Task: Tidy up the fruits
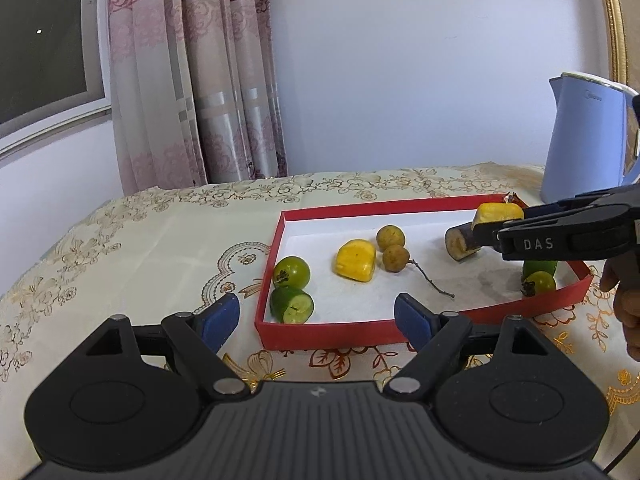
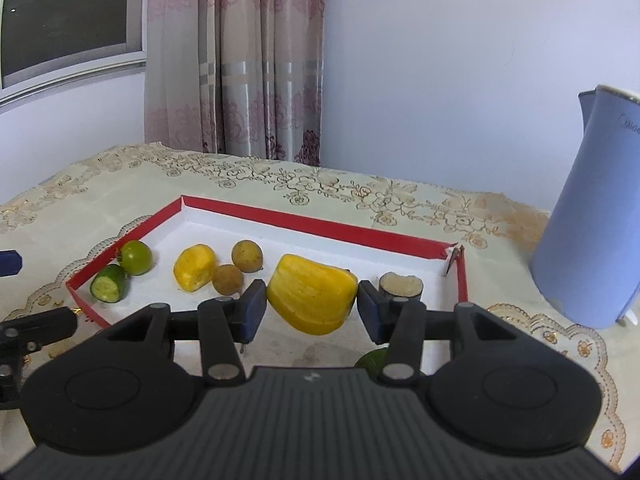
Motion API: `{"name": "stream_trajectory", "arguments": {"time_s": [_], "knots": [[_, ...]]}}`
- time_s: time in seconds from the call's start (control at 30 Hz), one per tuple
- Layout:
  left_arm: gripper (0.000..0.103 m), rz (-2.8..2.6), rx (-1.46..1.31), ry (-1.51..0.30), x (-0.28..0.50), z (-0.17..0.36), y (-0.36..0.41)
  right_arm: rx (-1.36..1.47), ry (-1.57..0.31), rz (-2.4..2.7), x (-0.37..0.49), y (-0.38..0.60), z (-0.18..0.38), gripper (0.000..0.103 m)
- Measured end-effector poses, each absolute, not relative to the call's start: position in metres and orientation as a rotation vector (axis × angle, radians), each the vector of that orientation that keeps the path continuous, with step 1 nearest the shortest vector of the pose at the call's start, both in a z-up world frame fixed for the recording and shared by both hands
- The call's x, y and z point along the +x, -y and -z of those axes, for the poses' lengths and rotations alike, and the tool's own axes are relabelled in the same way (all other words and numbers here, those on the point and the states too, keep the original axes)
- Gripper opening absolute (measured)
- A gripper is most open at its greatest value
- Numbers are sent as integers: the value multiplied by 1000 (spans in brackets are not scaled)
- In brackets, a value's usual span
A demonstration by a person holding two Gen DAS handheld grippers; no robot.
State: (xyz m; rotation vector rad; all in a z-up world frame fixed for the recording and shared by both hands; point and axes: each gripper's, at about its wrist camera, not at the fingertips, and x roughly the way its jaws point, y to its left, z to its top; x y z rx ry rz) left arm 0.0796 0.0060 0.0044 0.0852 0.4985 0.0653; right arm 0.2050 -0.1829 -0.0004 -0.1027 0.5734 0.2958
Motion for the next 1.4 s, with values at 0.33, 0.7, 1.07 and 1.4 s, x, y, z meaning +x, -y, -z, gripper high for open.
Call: {"name": "stream_trajectory", "arguments": {"time_s": [0.33,0.7,1.07,1.4], "knots": [[101,-93,86,-494,80,-5,-7,-115,-599,-290,218,176,8,47],[101,-57,67,-500,78,-6,-5,-113,-626,-275,234,161,13,48],[101,-60,68,-499,75,-10,-5,-119,-617,-243,227,167,11,56],[101,-58,63,-492,71,-13,-4,-117,-453,-236,136,190,-34,66]]}}
